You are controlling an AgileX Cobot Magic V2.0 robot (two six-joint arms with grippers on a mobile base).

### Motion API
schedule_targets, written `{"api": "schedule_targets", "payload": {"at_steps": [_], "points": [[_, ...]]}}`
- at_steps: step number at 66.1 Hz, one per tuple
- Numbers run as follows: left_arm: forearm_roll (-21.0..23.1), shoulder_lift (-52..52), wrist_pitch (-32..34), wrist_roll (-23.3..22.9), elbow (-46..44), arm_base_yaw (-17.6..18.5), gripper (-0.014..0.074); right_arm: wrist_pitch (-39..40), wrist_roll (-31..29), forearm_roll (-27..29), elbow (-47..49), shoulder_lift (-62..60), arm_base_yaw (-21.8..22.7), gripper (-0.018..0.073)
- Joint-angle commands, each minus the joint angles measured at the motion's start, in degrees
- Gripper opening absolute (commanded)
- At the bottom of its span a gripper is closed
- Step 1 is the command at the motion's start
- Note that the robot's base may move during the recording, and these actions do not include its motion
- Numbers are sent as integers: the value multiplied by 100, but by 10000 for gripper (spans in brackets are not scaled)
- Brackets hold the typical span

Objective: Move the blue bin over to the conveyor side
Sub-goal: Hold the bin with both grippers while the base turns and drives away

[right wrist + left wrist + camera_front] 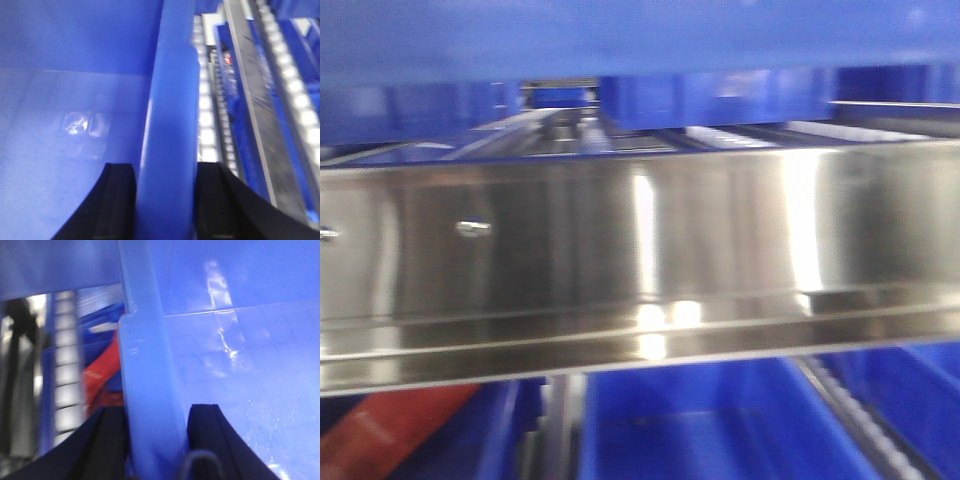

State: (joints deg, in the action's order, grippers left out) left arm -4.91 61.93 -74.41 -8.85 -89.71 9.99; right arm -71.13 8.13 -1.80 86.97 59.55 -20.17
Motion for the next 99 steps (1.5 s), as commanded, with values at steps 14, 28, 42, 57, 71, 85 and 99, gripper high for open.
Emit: {"api": "schedule_targets", "payload": {"at_steps": [14, 28, 42, 57, 71, 85, 99], "points": [[79, -86, 445, 81, -129, 50, -16, 607, -108, -65, 97, -85, 17, -79], [79, -86, 445, 81, -129, 50, -16, 607, -108, -65, 97, -85, 17, -79], [79, -86, 445, 81, -129, 50, -16, 607, -108, -65, 97, -85, 17, -79], [79, -86, 445, 81, -129, 50, -16, 607, -108, -65, 97, -85, 17, -79], [63, -86, 445, 81, -129, 50, -16, 607, -108, -65, 97, -85, 17, -79], [63, -86, 445, 81, -129, 50, -16, 607, -108, -65, 97, -85, 17, -79], [63, -86, 445, 81, -129, 50, -16, 607, -108, -65, 97, -85, 17, -79]]}}
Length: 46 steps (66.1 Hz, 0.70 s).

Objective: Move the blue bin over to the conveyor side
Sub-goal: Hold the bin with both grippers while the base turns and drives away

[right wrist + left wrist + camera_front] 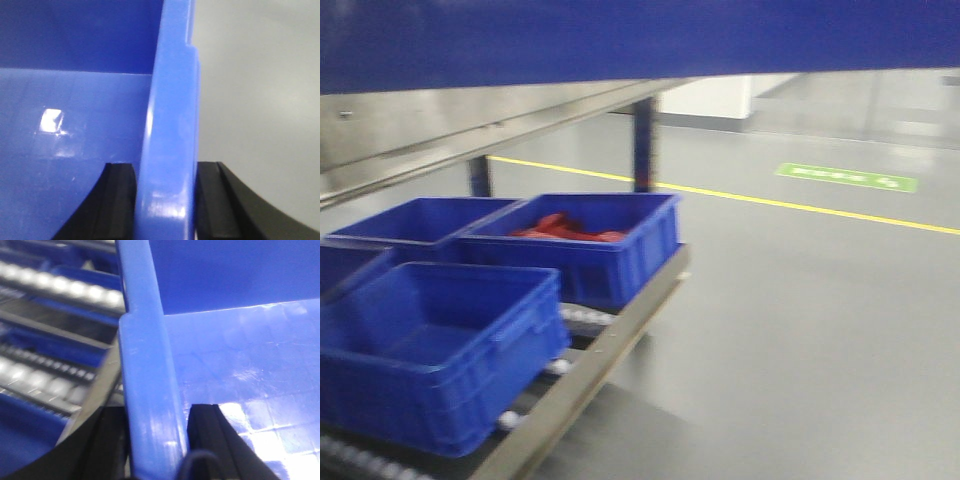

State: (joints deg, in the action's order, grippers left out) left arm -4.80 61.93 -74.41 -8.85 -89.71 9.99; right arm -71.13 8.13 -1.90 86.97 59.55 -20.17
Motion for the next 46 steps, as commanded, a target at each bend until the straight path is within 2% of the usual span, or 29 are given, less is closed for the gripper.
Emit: {"api": "schedule_targets", "payload": {"at_steps": [1, 46], "points": [[53, -86, 445, 81, -129, 50, -16, 607, -108, -55, 97, -85, 17, -79], [53, -86, 445, 81, -129, 50, -16, 607, -108, -55, 97, -85, 17, -79]]}}
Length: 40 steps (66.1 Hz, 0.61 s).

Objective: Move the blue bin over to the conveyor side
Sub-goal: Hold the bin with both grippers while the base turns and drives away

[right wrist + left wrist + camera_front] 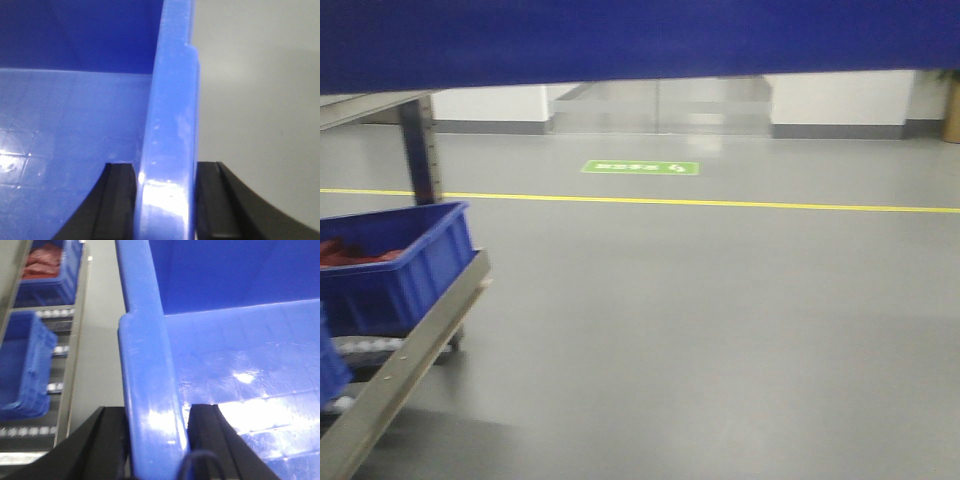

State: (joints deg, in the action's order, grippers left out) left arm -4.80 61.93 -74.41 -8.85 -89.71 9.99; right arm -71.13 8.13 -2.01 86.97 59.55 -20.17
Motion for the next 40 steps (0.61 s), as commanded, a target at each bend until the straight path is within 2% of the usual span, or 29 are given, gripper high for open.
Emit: {"api": "schedule_targets", "payload": {"at_steps": [1, 40], "points": [[53, -86, 445, 81, -129, 50, -16, 607, -108, -44, 97, -85, 17, -79], [53, -86, 445, 81, -129, 50, -16, 607, -108, -44, 97, -85, 17, -79]]}}
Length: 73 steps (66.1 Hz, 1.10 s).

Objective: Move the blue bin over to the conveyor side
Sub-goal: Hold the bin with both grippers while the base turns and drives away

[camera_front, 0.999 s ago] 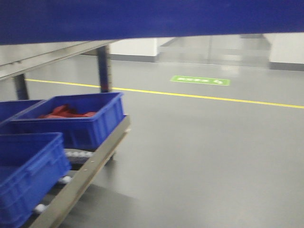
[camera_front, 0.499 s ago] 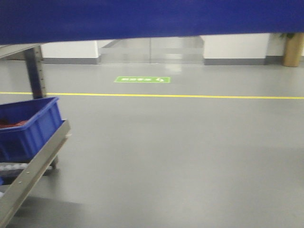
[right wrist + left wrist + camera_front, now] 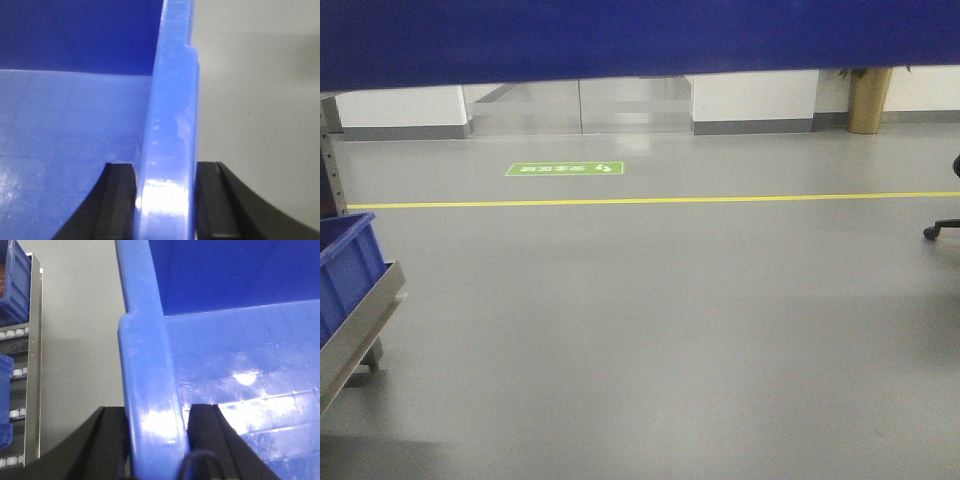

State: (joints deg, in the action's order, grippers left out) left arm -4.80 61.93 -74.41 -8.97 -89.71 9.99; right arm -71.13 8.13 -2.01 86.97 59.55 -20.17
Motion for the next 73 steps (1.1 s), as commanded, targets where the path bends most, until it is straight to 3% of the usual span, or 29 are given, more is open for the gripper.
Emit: {"api": "schedule_targets", "payload": {"at_steps": [1, 73], "points": [[53, -86, 445, 93, -129, 50, -16, 607, -108, -44, 97, -85, 17, -79], [26, -86, 445, 93, -129, 50, -16, 607, -108, -44, 97, -85, 17, -79]]}}
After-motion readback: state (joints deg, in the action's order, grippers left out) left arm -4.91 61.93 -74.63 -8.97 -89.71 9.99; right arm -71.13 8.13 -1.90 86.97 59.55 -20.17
